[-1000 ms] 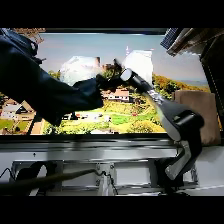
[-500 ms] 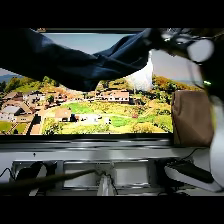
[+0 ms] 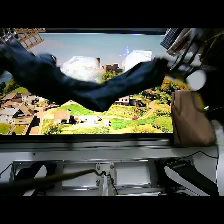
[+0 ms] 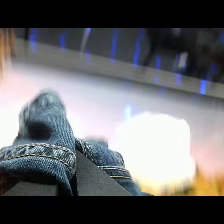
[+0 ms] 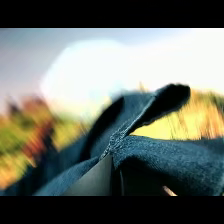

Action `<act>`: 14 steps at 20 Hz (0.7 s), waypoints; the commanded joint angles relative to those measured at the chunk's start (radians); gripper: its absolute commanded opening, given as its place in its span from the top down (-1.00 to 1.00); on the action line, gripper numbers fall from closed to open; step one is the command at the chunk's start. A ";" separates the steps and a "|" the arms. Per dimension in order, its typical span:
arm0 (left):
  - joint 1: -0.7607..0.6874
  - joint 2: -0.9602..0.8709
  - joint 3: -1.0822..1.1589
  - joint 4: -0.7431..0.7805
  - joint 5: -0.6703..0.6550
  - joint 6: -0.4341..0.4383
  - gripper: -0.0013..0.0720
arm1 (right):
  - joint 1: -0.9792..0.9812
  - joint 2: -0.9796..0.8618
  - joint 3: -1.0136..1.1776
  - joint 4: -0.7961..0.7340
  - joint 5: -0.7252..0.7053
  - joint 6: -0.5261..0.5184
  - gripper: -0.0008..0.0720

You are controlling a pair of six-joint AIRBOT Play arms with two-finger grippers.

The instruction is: Fold the clothes and pants, and hang the long-sleeved shirts on hangers.

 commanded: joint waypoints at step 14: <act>-0.019 0.139 -0.311 0.375 -0.165 -0.426 -0.72 | 0.238 0.399 -0.517 -0.112 0.269 0.095 -0.59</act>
